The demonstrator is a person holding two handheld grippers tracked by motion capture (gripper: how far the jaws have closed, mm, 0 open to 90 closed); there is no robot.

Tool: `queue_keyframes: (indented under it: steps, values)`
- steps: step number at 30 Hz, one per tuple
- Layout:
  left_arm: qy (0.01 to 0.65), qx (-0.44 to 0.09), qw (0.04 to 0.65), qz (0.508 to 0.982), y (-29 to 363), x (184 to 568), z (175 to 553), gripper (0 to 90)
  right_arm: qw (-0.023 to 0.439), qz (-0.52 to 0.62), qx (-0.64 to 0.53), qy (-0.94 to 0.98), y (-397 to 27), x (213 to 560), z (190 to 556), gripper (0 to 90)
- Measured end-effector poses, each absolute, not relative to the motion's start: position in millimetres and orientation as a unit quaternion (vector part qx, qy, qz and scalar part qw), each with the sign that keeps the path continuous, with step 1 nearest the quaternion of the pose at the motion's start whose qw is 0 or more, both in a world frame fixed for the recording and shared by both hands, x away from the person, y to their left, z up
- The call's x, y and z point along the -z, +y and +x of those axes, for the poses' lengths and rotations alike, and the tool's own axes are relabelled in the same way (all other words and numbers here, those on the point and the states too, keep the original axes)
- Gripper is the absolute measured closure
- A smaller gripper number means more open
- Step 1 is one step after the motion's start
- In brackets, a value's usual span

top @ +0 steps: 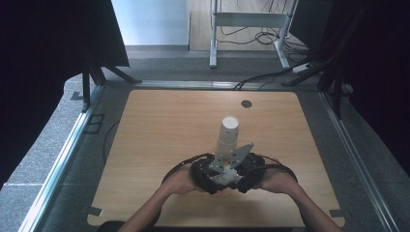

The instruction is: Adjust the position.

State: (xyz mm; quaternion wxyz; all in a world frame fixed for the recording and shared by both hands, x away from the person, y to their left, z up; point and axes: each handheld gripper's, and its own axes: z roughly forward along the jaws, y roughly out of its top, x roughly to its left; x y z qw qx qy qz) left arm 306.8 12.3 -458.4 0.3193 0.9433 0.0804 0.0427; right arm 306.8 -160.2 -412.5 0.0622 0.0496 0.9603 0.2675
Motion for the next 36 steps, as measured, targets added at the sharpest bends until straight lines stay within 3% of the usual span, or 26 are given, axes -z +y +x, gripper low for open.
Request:
queue_keyframes:
  steps: [6, 12, 18, 21, 25, 36]
  values:
    - [0.077, -0.043, 0.315, 0.945, 11, 460, 307, 36.5, 0.062, 0.044, -0.262, 0.962, -157, 412, 306, 34.5]
    - [0.074, -0.041, 0.317, 0.945, 12, 460, 307, 35.9, 0.057, 0.046, -0.259, 0.963, -157, 411, 306, 36.3]
    - [0.088, -0.039, 0.331, 0.939, 14, 459, 308, 26.2, 0.05, 0.053, -0.272, 0.96, -162, 409, 306, 36.4]
    - [0.086, -0.035, 0.344, 0.934, 20, 455, 311, 18.2, 0.045, 0.06, -0.295, 0.953, -169, 406, 307, 36.4]
    - [0.104, -0.025, 0.386, 0.916, 26, 451, 311, 15.2, 0.04, 0.066, -0.313, 0.947, -175, 405, 308, 36.4]
    - [0.112, -0.015, 0.469, 0.876, 42, 439, 309, 14.3, 0.02, 0.09, -0.422, 0.902, -201, 401, 310, 36.4]
